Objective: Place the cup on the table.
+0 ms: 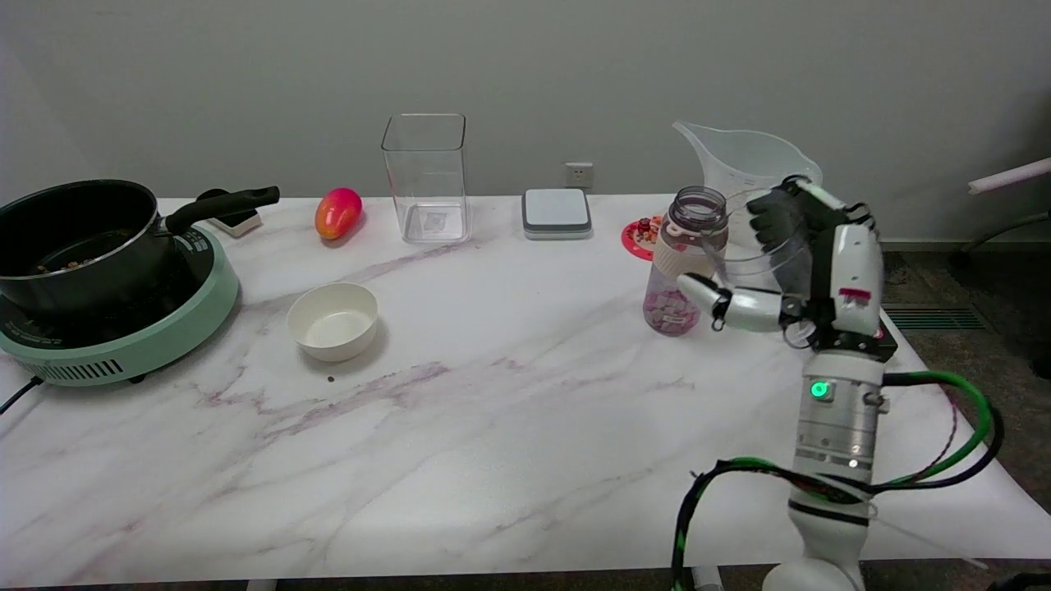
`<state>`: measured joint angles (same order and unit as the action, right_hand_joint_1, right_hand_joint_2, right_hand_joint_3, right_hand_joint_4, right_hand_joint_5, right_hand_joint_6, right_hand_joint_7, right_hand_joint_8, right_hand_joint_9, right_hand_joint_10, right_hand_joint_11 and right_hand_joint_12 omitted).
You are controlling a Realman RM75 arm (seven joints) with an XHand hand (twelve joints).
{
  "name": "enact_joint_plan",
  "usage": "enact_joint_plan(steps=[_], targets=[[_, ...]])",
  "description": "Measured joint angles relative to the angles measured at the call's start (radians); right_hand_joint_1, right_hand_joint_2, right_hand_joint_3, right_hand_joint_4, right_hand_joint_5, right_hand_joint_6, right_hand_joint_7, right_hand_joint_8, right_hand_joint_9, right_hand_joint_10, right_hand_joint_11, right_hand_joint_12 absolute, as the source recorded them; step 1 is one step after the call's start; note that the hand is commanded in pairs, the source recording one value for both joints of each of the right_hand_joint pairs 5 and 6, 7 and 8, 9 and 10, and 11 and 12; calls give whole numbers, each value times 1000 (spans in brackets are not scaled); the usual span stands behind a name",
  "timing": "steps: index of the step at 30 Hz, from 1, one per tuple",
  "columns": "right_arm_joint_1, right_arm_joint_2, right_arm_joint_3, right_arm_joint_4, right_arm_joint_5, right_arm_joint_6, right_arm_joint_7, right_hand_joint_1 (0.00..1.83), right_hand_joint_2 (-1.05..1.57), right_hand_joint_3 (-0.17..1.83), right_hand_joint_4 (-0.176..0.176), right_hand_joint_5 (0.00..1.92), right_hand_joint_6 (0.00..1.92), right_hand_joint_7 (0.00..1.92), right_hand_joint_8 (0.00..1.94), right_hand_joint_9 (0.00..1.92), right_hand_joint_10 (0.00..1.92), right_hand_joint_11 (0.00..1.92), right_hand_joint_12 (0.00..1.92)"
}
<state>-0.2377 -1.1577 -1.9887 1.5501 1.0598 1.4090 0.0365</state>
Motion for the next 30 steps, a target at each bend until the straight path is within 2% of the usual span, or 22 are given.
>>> enact_joint_plan(steps=[9,18,30], targets=[[18,-87,-98,-68,7,12,52,1244,1389,429,0,1517,1517,1591,1591,1535,1535,1306,1306],[43,-149,-148,-156,-7,-71,239,1234,1379,405,0,1509,1509,1580,1580,1514,1514,1292,1292],[89,-178,-164,-266,-40,-242,569,1365,1003,669,0,1340,1340,1460,1460,1418,1418,1225,1225]])
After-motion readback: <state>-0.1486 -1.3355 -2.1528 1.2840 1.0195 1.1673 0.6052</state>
